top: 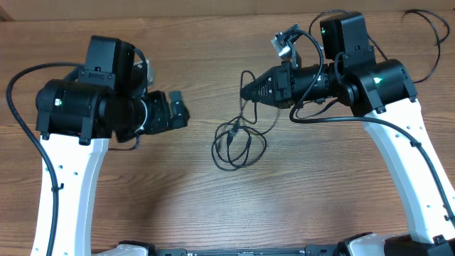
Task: Untangle cables
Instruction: 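Grasp a strand of the remaining coil with the right gripper, then lift the strand and bring it toward the left gripper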
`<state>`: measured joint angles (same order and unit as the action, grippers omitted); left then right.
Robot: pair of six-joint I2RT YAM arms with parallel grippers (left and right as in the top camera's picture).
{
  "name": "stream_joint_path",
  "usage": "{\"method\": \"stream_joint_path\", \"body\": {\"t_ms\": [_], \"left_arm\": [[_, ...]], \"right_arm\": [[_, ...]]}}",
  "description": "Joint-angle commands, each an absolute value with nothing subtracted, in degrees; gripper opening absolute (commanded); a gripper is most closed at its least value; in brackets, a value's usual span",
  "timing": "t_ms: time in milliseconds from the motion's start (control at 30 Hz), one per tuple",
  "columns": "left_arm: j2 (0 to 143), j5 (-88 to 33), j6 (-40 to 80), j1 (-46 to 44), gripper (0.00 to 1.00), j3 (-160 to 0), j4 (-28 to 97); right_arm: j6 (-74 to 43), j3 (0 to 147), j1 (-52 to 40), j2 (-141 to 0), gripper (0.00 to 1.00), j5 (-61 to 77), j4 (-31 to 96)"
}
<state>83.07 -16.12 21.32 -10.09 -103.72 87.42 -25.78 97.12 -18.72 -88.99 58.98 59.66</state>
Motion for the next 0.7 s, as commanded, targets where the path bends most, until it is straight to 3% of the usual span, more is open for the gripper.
{"method": "stream_joint_path", "body": {"t_ms": [0,133,533,667], "left_arm": [[83.3,-22.2,15.8,-10.2,1.0,-103.5,84.6],[83.5,-24.8,12.9,-10.2,1.0,-103.5,79.9],[91.1,-52.4,-14.0,-10.2,0.98,-103.5,73.9],[93.3,-56.6,-17.8,-10.2,0.91,-103.5,72.2]], "right_arm": [[-29.4,98.7,-20.3,-88.1,0.04,61.8,58.2],[-33.6,98.7,-21.8,-88.1,0.04,62.8,54.3],[-46.8,98.7,-26.3,-88.1,0.04,64.6,42.3],[-49.3,98.7,-27.0,-88.1,0.04,64.7,41.1]]}}
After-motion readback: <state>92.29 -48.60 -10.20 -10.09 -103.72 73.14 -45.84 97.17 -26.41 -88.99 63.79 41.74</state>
